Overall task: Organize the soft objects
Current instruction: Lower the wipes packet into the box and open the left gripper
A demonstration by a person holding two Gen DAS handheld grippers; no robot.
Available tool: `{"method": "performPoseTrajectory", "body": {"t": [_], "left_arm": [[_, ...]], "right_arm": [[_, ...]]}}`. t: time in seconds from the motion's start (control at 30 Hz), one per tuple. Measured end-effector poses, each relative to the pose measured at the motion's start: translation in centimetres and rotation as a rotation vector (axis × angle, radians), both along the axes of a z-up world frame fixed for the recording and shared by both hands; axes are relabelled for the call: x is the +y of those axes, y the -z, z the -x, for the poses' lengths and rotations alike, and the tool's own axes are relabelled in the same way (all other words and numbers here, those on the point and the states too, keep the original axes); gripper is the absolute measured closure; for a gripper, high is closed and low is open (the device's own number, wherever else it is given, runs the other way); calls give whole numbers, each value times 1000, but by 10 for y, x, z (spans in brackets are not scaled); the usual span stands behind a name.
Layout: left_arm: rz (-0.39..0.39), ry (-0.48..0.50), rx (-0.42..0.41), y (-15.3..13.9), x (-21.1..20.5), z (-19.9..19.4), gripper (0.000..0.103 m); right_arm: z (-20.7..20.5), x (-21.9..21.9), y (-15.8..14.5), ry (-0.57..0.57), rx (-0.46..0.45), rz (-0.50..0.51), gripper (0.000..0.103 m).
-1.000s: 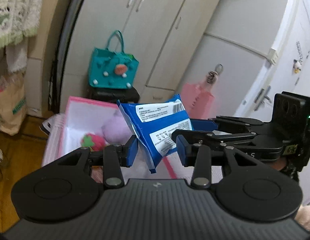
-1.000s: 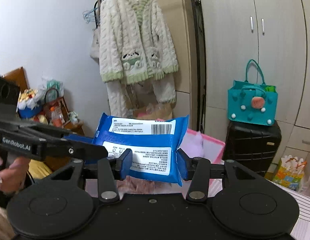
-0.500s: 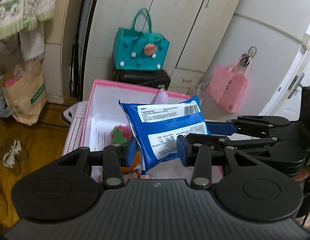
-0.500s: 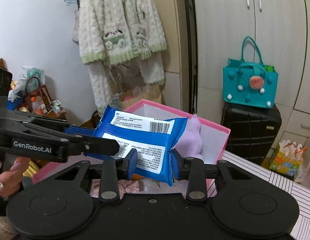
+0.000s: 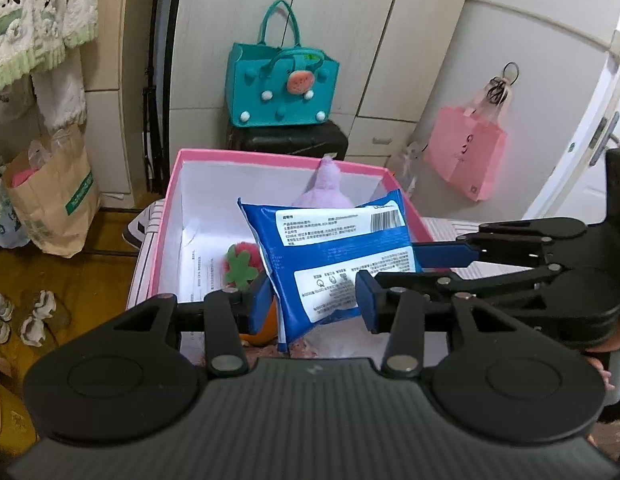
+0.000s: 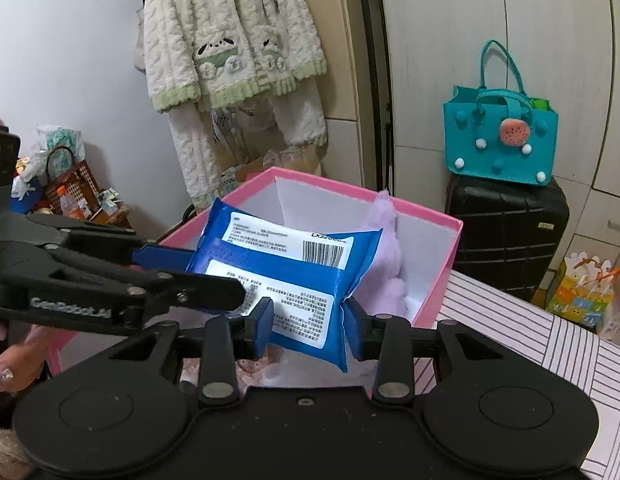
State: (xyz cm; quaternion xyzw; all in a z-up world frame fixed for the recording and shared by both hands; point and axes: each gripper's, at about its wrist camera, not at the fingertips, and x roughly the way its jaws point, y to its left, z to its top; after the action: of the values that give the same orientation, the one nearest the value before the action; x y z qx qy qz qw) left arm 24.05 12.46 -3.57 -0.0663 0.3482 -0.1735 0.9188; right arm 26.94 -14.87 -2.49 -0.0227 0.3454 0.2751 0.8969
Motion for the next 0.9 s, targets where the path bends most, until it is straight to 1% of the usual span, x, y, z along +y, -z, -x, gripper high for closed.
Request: {"method": "performPoseTrajectory", "body": {"t": [0.1,0.17,0.2,0.23,0.27,0.3,0.33,0.43,0.53,0.67,0.73,0.83,0.9], "left_arm": [[-43,8,6,3,-8,-3,60],[-77,-13,1,3,-12,-2,58],[-104,-32,-17,1,-14,2,56],[-119,-48,-33,0,-15,6,51],[-117,-65,-47,-1,-15,11,48],[-109,-76,-53,-3,-15,16,47],[-104,-78,-56,-4,-15,19,44],[-124,-108,-75,-10,-16,30,39],[-166,-121,-95,-18,-19,41,34],[-170,-121,-98,-31,-19,56,30],[-175,-120,-99,-35,-20,64,27],[-202,-123,-111,-43,-24,74,23],[-212,-114,-116,-49,-27,79,22]], "right_arm": [[-4,4,6,16,-10,49,59],[-6,4,10,36,-10,81,61],[-5,3,10,39,-18,80,61],[-2,2,9,38,-21,72,59],[2,0,7,28,-21,61,59],[8,-1,4,9,-32,47,61],[14,-2,1,1,-51,46,61],[29,-4,-5,12,-103,60,60],[36,-11,-9,11,-96,46,60],[50,-22,-14,16,-97,39,57],[58,-27,-18,21,-100,35,57],[68,-34,-23,29,-102,31,55],[75,-38,-27,39,-108,38,54]]}}
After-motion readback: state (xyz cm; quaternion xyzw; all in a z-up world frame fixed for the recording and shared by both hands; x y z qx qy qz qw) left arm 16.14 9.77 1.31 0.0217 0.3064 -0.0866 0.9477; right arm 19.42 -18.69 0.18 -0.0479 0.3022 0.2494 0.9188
